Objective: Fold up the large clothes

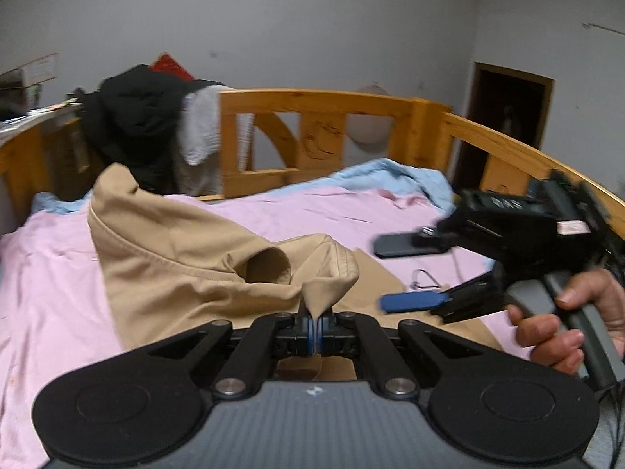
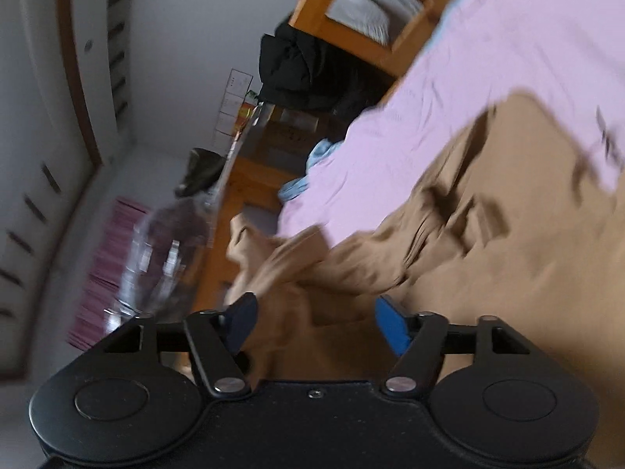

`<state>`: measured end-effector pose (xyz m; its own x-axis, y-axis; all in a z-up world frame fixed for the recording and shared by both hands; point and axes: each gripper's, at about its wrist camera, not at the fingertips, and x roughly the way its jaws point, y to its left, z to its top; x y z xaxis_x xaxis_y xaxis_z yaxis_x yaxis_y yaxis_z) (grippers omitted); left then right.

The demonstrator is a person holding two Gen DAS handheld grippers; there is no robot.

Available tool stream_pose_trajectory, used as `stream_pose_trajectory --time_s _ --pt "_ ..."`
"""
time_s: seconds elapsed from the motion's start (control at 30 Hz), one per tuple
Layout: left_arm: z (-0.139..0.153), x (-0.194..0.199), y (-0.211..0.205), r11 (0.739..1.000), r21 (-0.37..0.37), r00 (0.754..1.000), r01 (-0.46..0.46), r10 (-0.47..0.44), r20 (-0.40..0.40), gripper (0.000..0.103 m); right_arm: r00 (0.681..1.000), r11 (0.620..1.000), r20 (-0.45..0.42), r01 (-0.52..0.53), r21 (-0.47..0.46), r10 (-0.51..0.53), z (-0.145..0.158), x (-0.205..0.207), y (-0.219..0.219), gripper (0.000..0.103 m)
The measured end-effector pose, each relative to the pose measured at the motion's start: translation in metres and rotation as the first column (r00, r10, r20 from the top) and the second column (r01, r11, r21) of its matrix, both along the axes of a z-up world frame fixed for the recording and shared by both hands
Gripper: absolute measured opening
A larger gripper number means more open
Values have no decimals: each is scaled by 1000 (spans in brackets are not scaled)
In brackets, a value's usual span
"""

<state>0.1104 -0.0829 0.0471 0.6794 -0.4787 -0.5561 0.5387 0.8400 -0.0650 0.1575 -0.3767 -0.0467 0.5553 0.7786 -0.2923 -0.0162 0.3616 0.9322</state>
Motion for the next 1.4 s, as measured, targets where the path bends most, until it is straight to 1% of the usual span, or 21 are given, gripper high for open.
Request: stream_pose_trajectory --time_s 0.03,0.17,0.23,0.3,0.37,0.47,0.53,0.57,0.6,0.7,0.8,0.9,1.0,1.07,1.17,1.23,1.27,1.3,1.33,1.37,1.4 --pt "-1 -2 -5 1000 3 1000 15 -15 -4 0 1000 999 -16 -13 35 14 -2 3 0 79" --pt "-9 -10 -21 997 18 997 79 -79 -23 0 999 994 -25 -23 103 26 -6 15 5 80" --pt "-13 -15 -29 993 25 993 116 -116 -30 0 1000 997 -5 -25 67 25 2 22 4 81" --pt "-16 -21 -36 988 31 988 152 -151 -40 0 999 999 13 -41 -15 41 13 30 5 80" --pt "-19 -25 -43 983 27 982 182 -180 -49 0 998 995 25 -56 -78 58 19 33 7 76" --pt "-24 -34 -51 975 19 974 223 -222 -55 0 996 983 43 -70 -173 78 29 30 8 64" --pt "-27 -37 -58 970 15 969 242 -241 -60 0 995 974 58 -64 -216 78 33 22 2 42" --pt "-28 -37 -61 967 10 966 253 -252 -65 0 995 967 65 -55 -249 74 36 18 0 35" --pt "-30 -38 -65 965 4 962 263 -262 -70 0 994 959 76 -50 -280 74 38 15 -3 25" --pt "-37 -40 -77 954 -10 950 300 -299 -91 0 992 934 102 -31 -356 71 43 3 -14 11" --pt "-46 -40 -90 943 -15 937 332 -332 -107 0 993 902 107 -4 -431 56 42 -3 -24 9" --pt "-62 -35 -102 935 -33 923 354 -355 -150 0 993 867 110 20 -497 40 31 -9 -35 8" --pt "-79 -30 -113 928 -26 913 371 -370 -174 0 998 868 71 36 -495 -1 8 -11 -53 8" --pt "-89 -25 -118 926 -26 907 377 -374 -194 1 998 852 66 37 -522 -2 -5 -12 -57 8" --pt "-95 -18 -118 926 -64 896 372 -376 -237 3 998 849 55 40 -527 -13 -20 -15 -61 7" --pt "-92 -11 -113 919 -103 880 381 -394 -265 14 997 839 71 45 -542 -7 -26 -17 -64 7" --pt "-89 -9 -109 914 -123 873 386 -405 -272 17 997 832 78 44 -554 -1 -27 -17 -63 7" --pt "-85 -9 -102 911 -140 869 388 -412 -273 26 996 820 84 42 -571 7 -27 -16 -61 7" --pt "-81 -11 -97 912 -148 871 382 -409 -272 33 996 809 91 38 -587 19 -27 -16 -59 7" --pt "-75 -14 -87 917 -156 879 366 -396 -266 37 995 798 95 34 -601 29 -26 -14 -57 7" --pt "-69 -15 -78 925 -167 891 342 -376 -254 44 994 792 99 32 -610 36 -27 -14 -56 7"
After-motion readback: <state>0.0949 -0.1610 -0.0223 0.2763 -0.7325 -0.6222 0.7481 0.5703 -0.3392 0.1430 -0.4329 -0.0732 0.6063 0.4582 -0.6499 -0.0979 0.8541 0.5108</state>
